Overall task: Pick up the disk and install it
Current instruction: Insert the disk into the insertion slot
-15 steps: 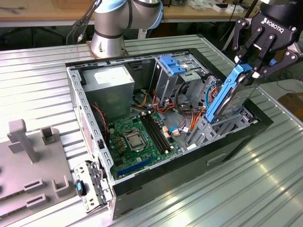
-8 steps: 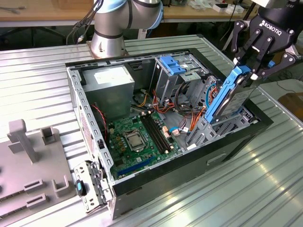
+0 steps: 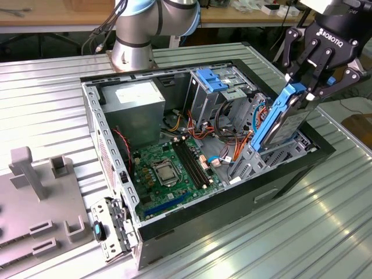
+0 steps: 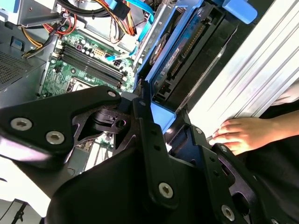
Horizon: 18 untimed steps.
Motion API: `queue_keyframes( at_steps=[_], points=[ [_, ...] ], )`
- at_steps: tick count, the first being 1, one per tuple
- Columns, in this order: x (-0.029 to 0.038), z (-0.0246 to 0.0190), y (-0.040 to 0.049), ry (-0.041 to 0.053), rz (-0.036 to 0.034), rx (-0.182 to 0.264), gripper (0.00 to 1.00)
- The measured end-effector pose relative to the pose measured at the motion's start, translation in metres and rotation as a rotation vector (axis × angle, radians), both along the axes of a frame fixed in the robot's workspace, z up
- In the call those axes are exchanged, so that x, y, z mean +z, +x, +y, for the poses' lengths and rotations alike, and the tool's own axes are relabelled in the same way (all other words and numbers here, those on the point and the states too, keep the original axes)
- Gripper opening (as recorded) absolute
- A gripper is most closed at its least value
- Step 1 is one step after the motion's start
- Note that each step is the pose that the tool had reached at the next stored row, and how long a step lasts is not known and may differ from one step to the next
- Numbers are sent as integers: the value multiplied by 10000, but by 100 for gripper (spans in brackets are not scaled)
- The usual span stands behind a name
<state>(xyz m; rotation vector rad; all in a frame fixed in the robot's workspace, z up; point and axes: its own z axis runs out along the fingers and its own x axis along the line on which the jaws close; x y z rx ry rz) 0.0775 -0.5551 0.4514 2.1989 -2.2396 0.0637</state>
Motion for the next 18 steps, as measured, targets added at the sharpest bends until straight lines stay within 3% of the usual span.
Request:
queue_keyframes(
  at_steps=[18],
  points=[
    [-121, 0, 0, 0, 0, 0, 37]
  ],
)
